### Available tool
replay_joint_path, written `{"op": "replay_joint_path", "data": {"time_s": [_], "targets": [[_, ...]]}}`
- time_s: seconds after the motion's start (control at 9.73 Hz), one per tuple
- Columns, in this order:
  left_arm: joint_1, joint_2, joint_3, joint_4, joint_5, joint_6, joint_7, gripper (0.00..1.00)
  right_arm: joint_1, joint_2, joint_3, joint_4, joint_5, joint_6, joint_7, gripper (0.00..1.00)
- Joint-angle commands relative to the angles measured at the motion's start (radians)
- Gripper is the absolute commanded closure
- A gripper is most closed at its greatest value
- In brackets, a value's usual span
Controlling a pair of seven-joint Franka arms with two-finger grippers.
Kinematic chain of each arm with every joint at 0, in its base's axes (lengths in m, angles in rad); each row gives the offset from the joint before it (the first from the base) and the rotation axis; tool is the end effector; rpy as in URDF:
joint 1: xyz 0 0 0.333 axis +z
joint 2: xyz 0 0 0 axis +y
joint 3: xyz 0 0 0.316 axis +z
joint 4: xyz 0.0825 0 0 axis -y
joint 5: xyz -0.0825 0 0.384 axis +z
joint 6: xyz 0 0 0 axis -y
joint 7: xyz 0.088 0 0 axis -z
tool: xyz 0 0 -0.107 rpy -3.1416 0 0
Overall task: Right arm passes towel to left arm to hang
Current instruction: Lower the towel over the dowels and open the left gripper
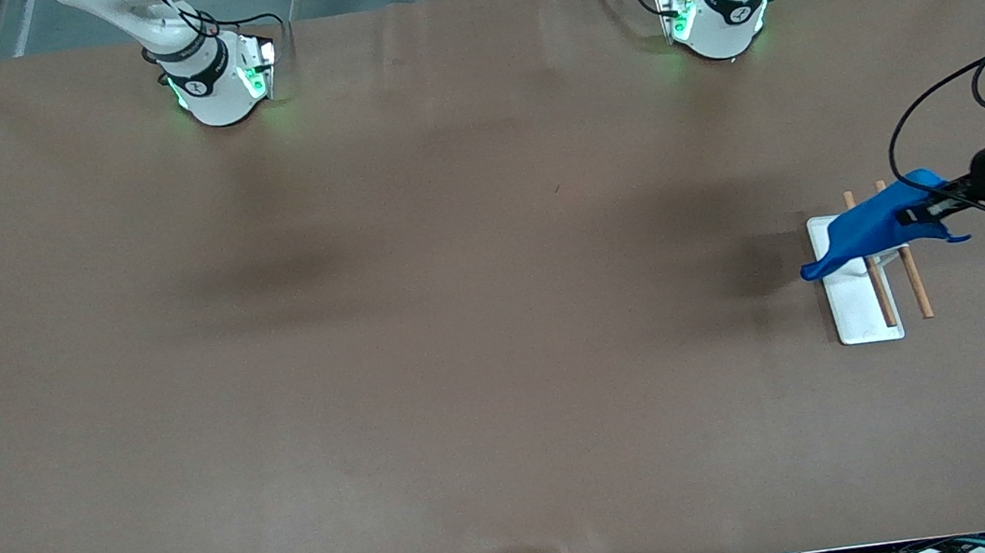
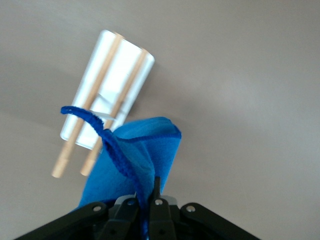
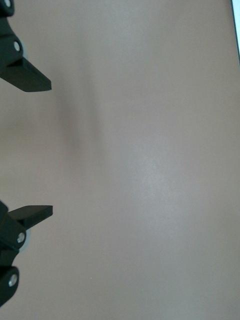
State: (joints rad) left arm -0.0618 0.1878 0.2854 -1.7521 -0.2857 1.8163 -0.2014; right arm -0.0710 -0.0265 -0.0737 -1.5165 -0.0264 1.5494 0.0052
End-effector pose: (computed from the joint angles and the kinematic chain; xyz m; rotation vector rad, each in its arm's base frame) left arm 0.5945 0.1018 0.4556 2.8220 0.7342 -0.1627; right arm 0.5382 -0.0820 0.6627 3.1029 -0.2352 0.0895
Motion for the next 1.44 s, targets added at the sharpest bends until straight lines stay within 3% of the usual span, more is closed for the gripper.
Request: {"op": "replay_joint_path", "data": {"time_s": [0.0, 0.21, 0.51, 0.82, 0.92, 1.03, 1.13, 1.34], "targets": [[0.008, 0.005, 0.047, -0.061, 0.004, 0.066, -0.038, 1.0, -0.001, -0.012, 0.003, -0.014, 0.005, 0.005, -0.008, 0.0], [0.011, 0.061, 0.08, -0.059, -0.021, 0.109, -0.035, 1.0, 0.0, -0.013, 0.003, -0.014, 0.005, 0.0, -0.007, 0.0], [0.019, 0.137, 0.213, -0.061, -0.14, 0.149, -0.01, 1.0, 0.003, -0.013, 0.014, -0.011, 0.003, 0.008, 0.03, 0.0], [0.017, 0.167, 0.218, -0.11, -0.21, 0.214, -0.006, 0.96, 0.0, -0.013, 0.051, -0.008, 0.003, -0.009, 0.058, 0.0], [0.016, 0.167, 0.218, -0.119, -0.21, 0.216, -0.006, 0.86, 0.0, -0.013, 0.054, -0.008, 0.003, -0.012, 0.058, 0.0], [0.016, 0.179, 0.218, -0.118, -0.195, 0.218, -0.003, 0.29, -0.001, -0.013, 0.054, -0.007, 0.002, -0.006, 0.058, 0.0], [0.013, 0.189, 0.222, -0.11, -0.191, 0.218, 0.052, 0.0, -0.001, -0.013, 0.054, -0.005, 0.002, -0.008, 0.058, 0.0], [0.02, 0.173, 0.224, -0.073, -0.161, 0.212, 0.095, 0.0, 0.0, -0.013, 0.054, -0.005, 0.002, -0.008, 0.058, 0.0]]}}
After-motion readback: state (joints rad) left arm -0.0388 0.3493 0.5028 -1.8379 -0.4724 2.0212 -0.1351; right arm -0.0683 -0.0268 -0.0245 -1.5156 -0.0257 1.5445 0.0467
